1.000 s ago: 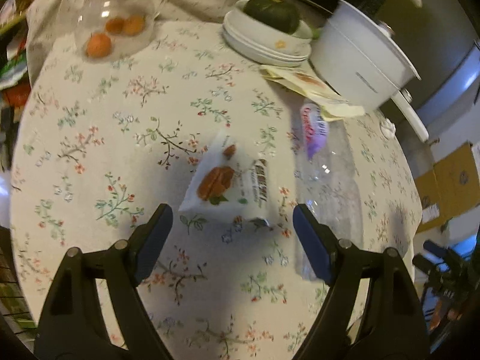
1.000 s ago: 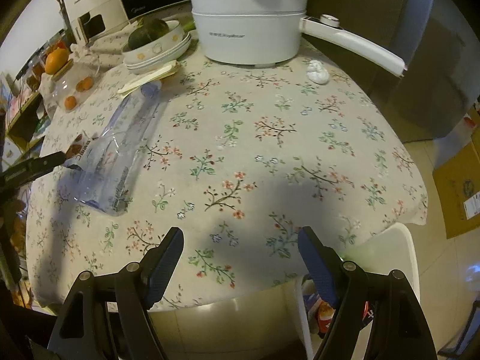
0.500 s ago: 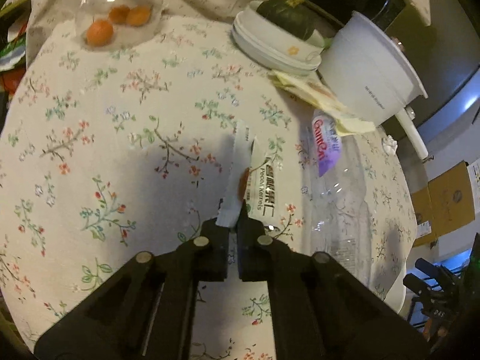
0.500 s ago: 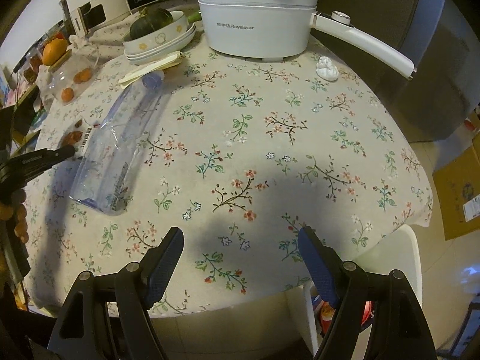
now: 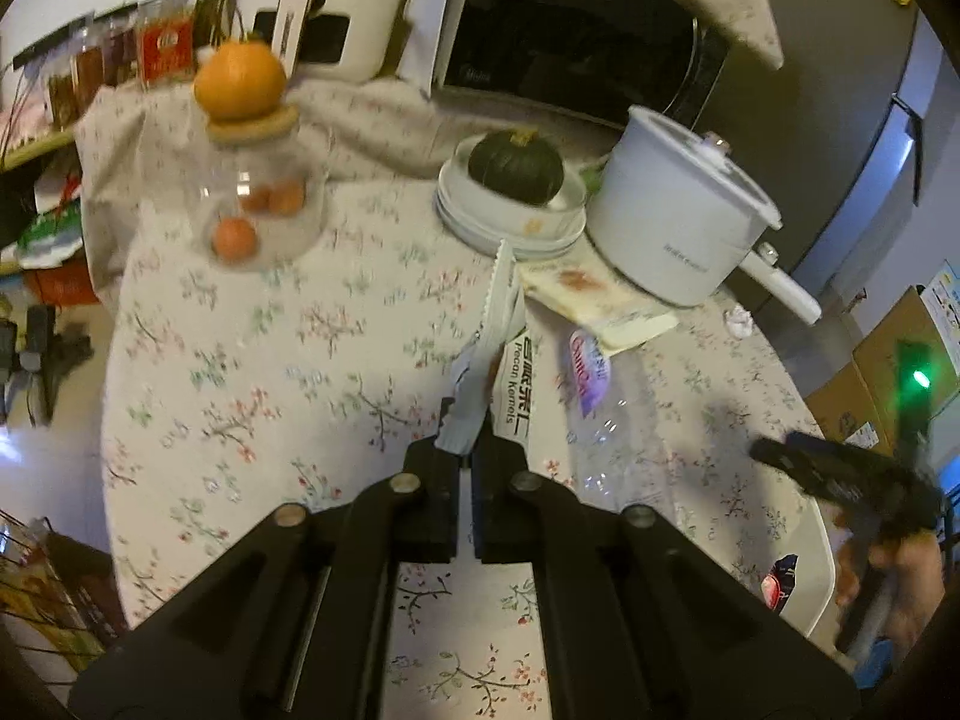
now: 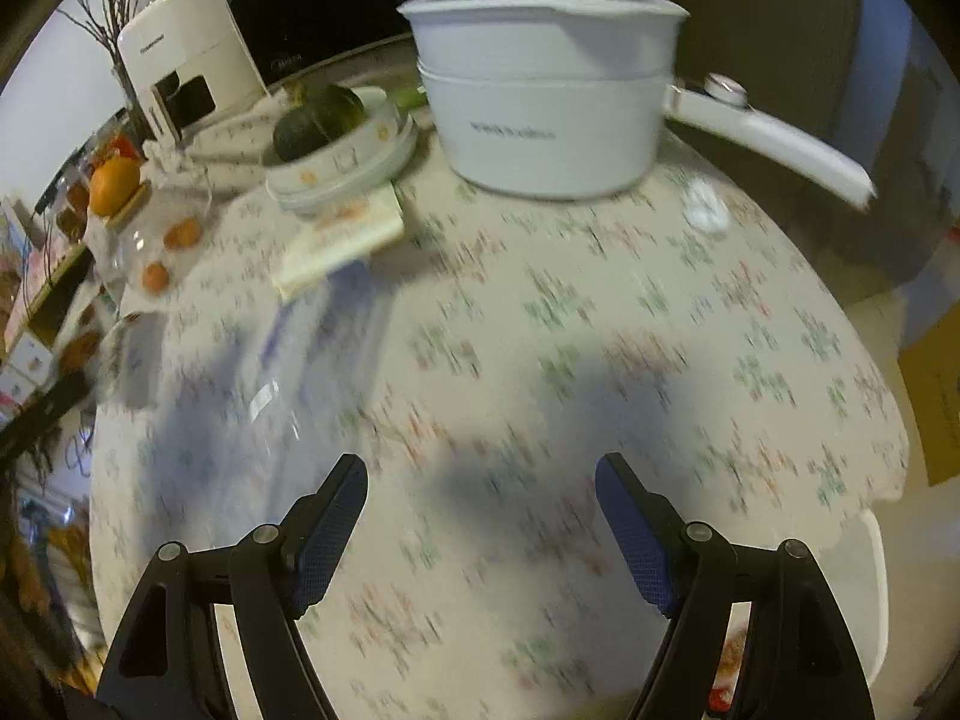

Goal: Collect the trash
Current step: 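Grasp the white-and-orange snack bag with the right tool while the left tool holds its packet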

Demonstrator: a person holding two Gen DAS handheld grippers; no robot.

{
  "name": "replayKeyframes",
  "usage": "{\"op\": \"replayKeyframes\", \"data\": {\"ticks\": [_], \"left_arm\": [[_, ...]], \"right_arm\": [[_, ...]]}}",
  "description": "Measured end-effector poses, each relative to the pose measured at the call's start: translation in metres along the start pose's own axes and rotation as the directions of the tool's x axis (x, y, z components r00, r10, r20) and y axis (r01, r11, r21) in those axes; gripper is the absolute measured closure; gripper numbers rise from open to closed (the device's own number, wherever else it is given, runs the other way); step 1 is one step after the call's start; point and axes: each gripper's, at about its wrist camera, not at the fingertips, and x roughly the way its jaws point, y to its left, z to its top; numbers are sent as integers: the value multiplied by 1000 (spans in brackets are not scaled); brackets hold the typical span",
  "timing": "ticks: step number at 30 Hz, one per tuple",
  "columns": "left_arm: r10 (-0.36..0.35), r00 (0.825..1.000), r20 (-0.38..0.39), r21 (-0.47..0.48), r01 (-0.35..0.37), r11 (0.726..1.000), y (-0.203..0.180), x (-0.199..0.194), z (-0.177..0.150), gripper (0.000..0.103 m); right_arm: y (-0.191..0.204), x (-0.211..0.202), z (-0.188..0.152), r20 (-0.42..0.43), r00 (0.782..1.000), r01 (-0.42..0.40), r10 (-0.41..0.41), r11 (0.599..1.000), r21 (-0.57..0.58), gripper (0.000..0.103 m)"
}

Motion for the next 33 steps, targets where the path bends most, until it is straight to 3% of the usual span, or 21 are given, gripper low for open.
{"op": "replayKeyframes", "data": {"ticks": [14,20,25,28,33], "left_arm": [[-53,999,11,-126,54,991,23,-13,11,100],[-57,998,10,-137,58,989,23,-10,14,100],[-58,998,0,-139,58,989,23,-5,15,100],[-60,998,-5,-138,59,989,22,-4,15,100],[-71,997,-3,-140,70,988,19,-5,14,100]], "right_arm": [[54,76,70,84,987,-145,139,987,73,27],[61,98,86,104,987,-137,125,984,116,45],[60,101,91,134,985,-123,105,984,132,78],[59,90,91,172,979,-135,112,982,130,91],[64,63,94,208,967,-165,150,985,55,97]]}}
